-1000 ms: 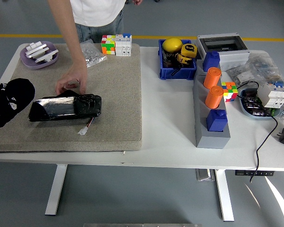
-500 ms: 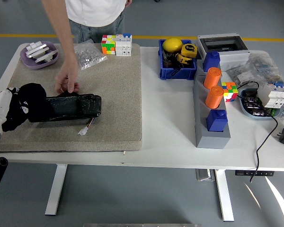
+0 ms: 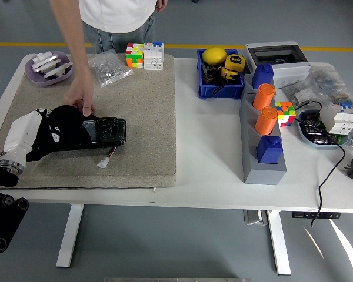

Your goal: Pick the rag up,wipe the panel,place it on the desk

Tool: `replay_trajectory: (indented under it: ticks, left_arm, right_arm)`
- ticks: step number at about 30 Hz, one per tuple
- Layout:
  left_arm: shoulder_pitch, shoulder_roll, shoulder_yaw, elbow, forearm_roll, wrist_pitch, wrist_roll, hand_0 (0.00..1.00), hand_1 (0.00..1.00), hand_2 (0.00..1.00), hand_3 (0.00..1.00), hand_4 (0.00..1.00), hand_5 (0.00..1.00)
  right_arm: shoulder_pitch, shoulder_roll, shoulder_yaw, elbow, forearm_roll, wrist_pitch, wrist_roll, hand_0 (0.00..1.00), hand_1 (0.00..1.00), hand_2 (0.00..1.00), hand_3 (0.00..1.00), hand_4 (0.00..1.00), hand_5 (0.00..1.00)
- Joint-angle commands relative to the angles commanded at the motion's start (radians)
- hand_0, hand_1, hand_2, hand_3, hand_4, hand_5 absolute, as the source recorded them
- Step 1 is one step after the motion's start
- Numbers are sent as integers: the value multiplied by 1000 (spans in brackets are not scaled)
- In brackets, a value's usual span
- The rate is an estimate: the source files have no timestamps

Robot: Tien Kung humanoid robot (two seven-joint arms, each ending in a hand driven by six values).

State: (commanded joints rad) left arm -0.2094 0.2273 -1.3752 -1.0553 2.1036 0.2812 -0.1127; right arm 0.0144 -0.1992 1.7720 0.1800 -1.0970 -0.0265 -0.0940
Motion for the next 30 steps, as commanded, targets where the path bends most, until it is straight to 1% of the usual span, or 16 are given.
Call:
replay_trajectory:
  ticks: [11,19,30]
  left_arm:
    - [-43,-18,99,1,14,-13,6,251,237,753,486,2,2]
    - [-66,-33,161,9,-8,-11,6,248,238,745,485,2,2]
    - [-100,-56,235,-18,8,-16,21,247,238,743,485,2,2]
  right_arm:
    - [3,-4,0,0,-6,4,0,767,649,677,584,998,492]
    - [1,-4,-3,0,-2,12,-6,765,649,677,585,998,490]
    - [4,-3,4,0,-6,22,-12,765,650,679,585,998,492]
